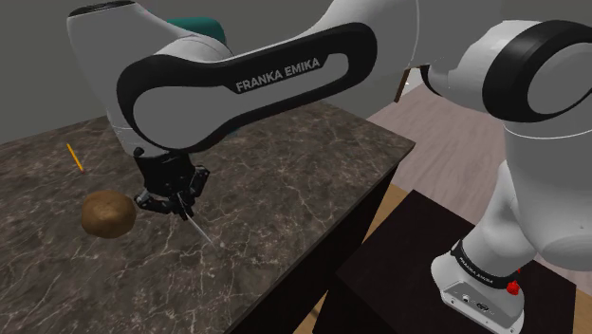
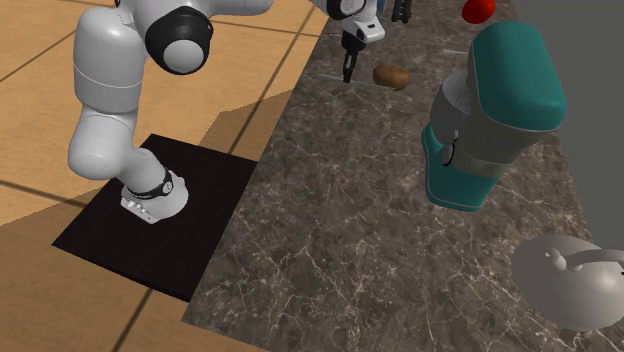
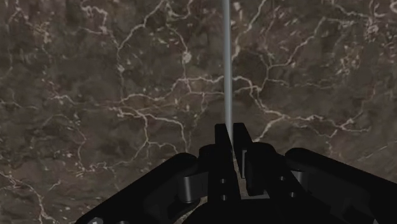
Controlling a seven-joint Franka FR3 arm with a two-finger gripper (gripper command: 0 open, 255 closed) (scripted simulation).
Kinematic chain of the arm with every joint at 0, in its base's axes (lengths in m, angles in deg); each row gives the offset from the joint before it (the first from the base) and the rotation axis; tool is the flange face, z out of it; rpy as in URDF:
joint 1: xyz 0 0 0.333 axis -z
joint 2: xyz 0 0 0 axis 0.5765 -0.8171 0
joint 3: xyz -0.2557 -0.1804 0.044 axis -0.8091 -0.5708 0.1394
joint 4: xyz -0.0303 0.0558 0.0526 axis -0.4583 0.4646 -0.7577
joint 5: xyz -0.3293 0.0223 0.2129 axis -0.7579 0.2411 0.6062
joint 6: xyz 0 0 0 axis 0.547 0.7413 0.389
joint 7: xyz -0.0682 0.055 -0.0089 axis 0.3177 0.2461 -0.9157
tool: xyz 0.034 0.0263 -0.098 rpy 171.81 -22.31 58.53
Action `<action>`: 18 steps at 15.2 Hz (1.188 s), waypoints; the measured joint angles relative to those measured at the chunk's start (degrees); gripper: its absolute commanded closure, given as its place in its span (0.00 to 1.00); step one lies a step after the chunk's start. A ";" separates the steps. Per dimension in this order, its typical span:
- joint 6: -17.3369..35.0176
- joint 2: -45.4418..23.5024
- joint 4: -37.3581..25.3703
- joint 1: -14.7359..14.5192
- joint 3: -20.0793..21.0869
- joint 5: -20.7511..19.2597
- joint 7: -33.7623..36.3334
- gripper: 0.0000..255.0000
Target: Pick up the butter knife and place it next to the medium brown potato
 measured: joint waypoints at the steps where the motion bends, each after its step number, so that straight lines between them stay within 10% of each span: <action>1: 0.86 0.29 1.17 0.20 0.01 0.04 -0.01 1.00; 15: 6.06 -1.42 4.73 0.27 -0.40 -0.60 0.30 1.00; 16: 6.06 -1.42 4.73 0.27 -0.40 -0.60 0.30 0.00; 18: 6.06 -1.42 4.73 0.27 -0.40 -0.60 0.30 0.00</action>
